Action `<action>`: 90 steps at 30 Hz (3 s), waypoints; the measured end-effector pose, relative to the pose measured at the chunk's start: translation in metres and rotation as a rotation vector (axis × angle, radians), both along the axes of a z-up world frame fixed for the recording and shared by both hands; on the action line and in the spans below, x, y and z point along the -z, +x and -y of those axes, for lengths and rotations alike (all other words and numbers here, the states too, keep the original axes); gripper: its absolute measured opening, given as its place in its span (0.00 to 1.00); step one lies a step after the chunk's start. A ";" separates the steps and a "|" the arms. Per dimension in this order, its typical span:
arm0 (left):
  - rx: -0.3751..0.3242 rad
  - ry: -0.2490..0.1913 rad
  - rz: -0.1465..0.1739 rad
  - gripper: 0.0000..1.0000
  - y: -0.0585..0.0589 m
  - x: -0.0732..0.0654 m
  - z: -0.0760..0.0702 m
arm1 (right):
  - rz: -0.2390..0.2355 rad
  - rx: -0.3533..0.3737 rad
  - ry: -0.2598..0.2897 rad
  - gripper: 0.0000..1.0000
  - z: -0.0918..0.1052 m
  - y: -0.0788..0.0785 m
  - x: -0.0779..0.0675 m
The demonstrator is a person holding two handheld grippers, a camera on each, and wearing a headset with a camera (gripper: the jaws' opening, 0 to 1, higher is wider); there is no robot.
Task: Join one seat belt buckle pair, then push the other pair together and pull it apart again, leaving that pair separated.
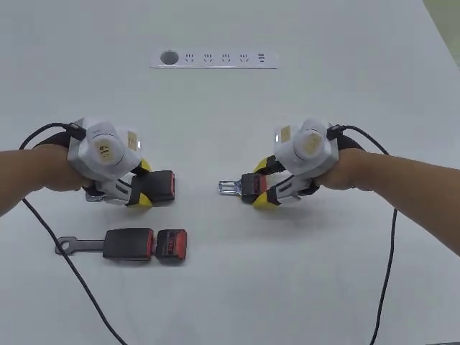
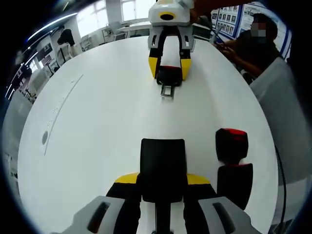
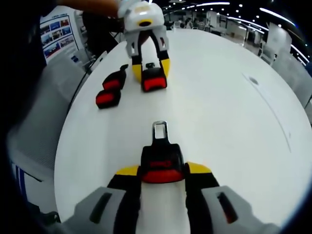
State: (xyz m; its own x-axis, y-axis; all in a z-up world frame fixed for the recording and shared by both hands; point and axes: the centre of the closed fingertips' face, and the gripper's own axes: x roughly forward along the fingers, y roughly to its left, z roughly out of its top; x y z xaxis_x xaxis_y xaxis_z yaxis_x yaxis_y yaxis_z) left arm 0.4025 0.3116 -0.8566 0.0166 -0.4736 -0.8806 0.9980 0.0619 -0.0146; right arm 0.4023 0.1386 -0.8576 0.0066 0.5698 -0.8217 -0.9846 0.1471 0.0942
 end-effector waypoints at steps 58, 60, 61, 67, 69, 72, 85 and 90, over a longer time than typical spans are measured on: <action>-0.442 -0.175 0.011 0.73 0.004 -0.051 -0.003 | 0.284 0.634 0.201 0.73 0.037 0.021 -0.031; -0.481 -0.214 0.003 0.82 0.000 -0.057 -0.004 | 0.313 0.664 0.222 0.82 0.032 0.019 -0.035; -0.492 -0.227 -0.002 0.85 -0.003 -0.059 -0.004 | 0.333 0.697 0.219 0.85 0.032 0.016 -0.038; -0.651 -0.297 0.051 0.95 -0.005 -0.076 -0.016 | 0.358 0.770 0.235 0.90 0.031 0.000 -0.048; -0.684 -0.327 0.082 0.98 -0.006 -0.084 -0.019 | 0.370 0.804 0.247 0.92 0.033 -0.003 -0.055; -0.746 -0.359 0.090 1.00 -0.012 -0.092 -0.024 | 0.390 0.842 0.265 0.93 0.037 -0.006 -0.065; -0.876 -0.470 0.181 1.00 -0.050 -0.121 -0.055 | 0.417 0.866 0.329 0.96 0.027 -0.034 -0.091; -0.881 -0.508 0.194 1.00 -0.072 -0.127 -0.067 | 0.421 0.853 0.347 0.99 0.019 -0.047 -0.099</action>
State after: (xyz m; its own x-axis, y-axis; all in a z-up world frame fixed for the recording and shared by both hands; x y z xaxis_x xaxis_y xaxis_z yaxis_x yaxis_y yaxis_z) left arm 0.3309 0.3789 -0.7294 0.6573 -0.5399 -0.5258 0.5898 0.8028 -0.0871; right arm 0.3552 0.1197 -0.7588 0.7744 0.4462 -0.4486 -0.5264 0.8477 -0.0656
